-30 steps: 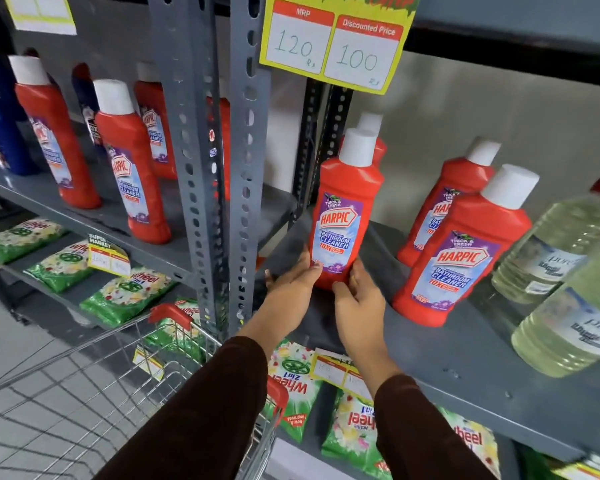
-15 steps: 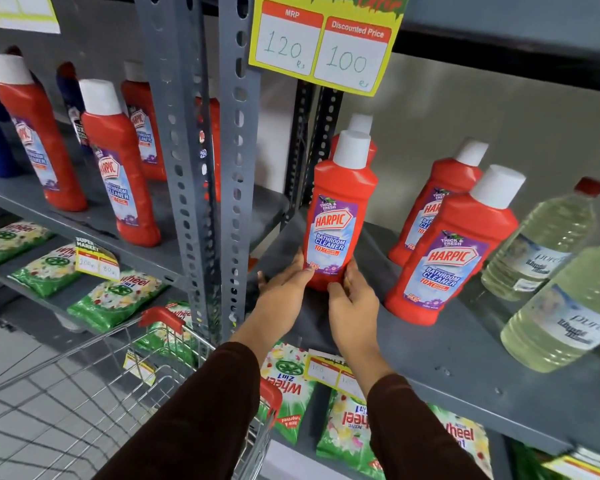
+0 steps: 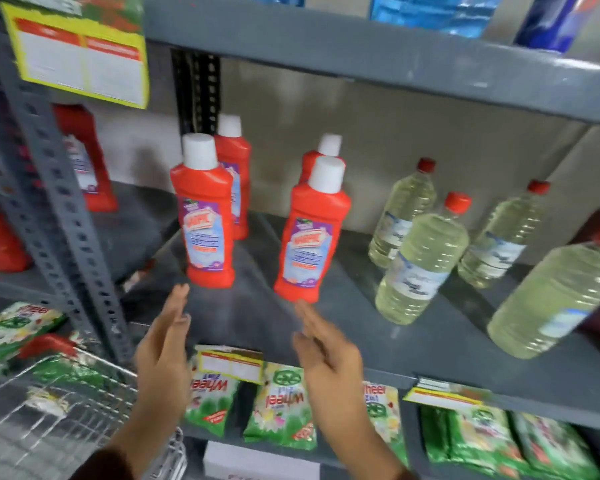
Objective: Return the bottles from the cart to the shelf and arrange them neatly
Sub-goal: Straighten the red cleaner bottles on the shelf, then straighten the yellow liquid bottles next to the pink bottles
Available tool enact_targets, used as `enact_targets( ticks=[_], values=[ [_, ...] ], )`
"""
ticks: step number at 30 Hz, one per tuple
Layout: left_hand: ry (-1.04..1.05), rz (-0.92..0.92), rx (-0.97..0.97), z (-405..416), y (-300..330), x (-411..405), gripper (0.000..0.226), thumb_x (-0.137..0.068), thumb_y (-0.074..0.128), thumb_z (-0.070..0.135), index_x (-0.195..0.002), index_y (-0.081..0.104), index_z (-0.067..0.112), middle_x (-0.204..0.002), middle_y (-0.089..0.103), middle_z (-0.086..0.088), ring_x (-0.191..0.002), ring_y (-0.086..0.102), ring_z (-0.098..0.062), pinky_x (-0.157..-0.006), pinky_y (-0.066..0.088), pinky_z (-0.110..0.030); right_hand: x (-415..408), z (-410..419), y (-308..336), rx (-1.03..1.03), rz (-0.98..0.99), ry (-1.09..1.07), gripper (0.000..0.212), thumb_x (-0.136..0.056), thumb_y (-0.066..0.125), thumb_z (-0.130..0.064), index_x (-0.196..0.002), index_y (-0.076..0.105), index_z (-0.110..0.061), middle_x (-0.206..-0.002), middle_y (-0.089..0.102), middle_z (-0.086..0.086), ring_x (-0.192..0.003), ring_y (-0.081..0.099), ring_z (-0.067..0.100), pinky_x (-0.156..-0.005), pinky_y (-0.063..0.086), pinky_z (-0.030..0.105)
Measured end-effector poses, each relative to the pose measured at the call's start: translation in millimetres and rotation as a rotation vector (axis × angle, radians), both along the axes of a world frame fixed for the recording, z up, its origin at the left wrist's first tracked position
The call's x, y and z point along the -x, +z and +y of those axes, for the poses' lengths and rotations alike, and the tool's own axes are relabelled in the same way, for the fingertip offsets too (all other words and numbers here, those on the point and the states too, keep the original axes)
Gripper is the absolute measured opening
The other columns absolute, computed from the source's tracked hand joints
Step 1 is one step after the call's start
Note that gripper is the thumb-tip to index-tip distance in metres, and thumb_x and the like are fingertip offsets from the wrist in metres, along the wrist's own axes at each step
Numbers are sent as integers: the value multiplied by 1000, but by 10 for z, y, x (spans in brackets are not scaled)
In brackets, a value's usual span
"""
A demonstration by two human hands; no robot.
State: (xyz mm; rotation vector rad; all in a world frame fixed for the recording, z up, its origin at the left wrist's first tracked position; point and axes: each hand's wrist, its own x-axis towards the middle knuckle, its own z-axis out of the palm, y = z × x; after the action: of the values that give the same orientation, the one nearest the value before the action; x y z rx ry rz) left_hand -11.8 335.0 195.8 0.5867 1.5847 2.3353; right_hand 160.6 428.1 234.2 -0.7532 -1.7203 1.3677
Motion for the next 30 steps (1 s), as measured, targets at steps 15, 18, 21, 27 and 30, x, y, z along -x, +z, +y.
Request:
enact_targets(
  ticks=[15, 18, 21, 27, 30],
  values=[
    [-717, 4, 111, 2194, 364, -3442, 47, -93, 56, 20, -139, 46, 28, -122, 62, 7, -105, 55, 5, -97, 37, -12, -2912, 2427, -80, 272, 222, -576, 31, -103, 42, -3, -129, 54, -15, -113, 61, -17, -91, 57, -12, -100, 46, 22],
    [-760, -100, 129, 2563, 266, -3639, 55, -101, 43, 18, -151, 20, 22, -150, 24, 16, -137, 21, 6, -111, 17, -17, -2798, 2596, -44, 223, 151, -347, 30, -107, 32, -31, -104, 62, -27, -89, 73, -27, -88, 62, -11, -90, 50, 17],
    [-688, -106, 137, 2769, 151, -3649, 51, -103, 37, 27, -151, 21, 22, -147, 25, 20, -138, 19, 6, -114, 16, -19, -2758, 2572, -99, 248, 226, -344, 60, -104, 28, -47, -84, 77, -18, -89, 79, -10, -93, 72, 4, -83, 54, 18],
    [-622, -99, 163, 3021, 138, -3492, 32, -101, 36, 38, -108, 67, 32, -116, 69, 19, -103, 62, 11, -84, 46, -8, -2834, 2535, -238, 216, 316, -533, 54, -95, 47, -55, -74, 78, -15, -90, 80, 11, -96, 75, 24, -93, 56, 42],
    [-634, -123, 167, 3108, 166, -3415, 35, -103, 32, 32, -101, 67, 29, -91, 74, 29, -89, 64, 17, -68, 47, -1, -2813, 2497, -245, 182, 307, -566, 51, -89, 52, -60, -71, 82, -22, -83, 82, 3, -90, 77, 19, -90, 59, 44]
  ],
)
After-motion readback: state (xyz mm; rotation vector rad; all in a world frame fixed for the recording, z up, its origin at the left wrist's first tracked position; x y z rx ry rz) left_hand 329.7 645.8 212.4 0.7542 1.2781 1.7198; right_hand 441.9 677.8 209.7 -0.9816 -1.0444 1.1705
